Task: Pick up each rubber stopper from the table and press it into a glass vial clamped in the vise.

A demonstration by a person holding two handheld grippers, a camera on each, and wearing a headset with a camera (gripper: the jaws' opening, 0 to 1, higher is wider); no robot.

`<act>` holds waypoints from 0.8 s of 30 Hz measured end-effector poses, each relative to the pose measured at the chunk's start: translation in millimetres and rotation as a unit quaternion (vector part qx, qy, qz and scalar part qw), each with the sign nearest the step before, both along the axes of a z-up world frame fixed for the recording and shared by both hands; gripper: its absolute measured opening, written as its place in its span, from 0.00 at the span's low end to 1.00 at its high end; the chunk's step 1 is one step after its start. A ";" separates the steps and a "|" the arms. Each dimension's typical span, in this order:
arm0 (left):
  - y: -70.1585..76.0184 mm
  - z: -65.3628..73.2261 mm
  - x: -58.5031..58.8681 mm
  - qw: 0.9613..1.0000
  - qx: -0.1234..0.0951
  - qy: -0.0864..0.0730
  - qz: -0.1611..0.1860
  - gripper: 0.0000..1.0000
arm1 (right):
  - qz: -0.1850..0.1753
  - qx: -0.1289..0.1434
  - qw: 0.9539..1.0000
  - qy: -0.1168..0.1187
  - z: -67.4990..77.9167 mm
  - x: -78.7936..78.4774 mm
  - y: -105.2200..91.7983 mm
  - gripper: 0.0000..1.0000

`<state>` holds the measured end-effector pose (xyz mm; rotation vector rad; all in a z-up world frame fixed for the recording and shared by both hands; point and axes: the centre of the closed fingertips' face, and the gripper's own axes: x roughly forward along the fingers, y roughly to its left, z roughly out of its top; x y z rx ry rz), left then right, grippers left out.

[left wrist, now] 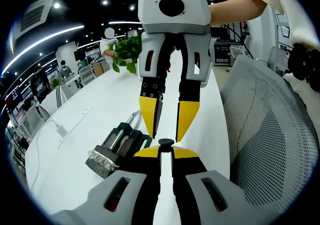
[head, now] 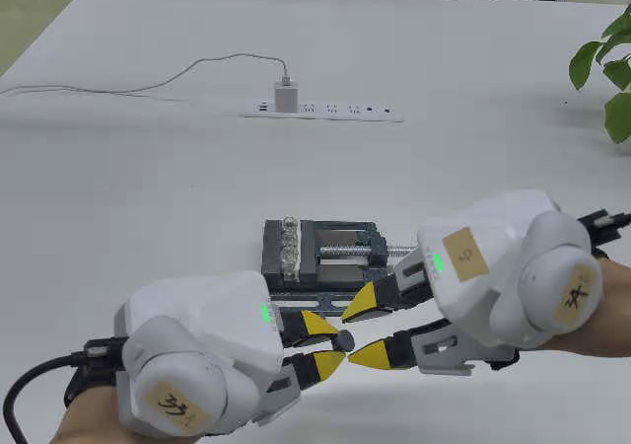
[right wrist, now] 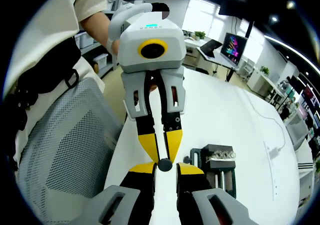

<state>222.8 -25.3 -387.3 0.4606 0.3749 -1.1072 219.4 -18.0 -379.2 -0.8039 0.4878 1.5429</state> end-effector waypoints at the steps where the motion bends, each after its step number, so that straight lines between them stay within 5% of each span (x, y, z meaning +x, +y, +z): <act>1: -0.1 0.9 0.4 1.000 -0.002 -0.001 0.000 0.04 | -0.004 0.003 1.000 0.006 0.6 0.8 -0.2 0.12; 5: -0.3 3.4 2.3 1.000 -0.009 -0.001 0.003 0.04 | -0.009 0.006 1.000 0.022 -0.6 1.4 -1.7 0.10; 24: -4.8 6.4 0.2 1.000 -0.020 0.003 0.004 0.04 | -0.007 -0.004 1.000 0.023 -2.2 -3.3 -1.7 0.09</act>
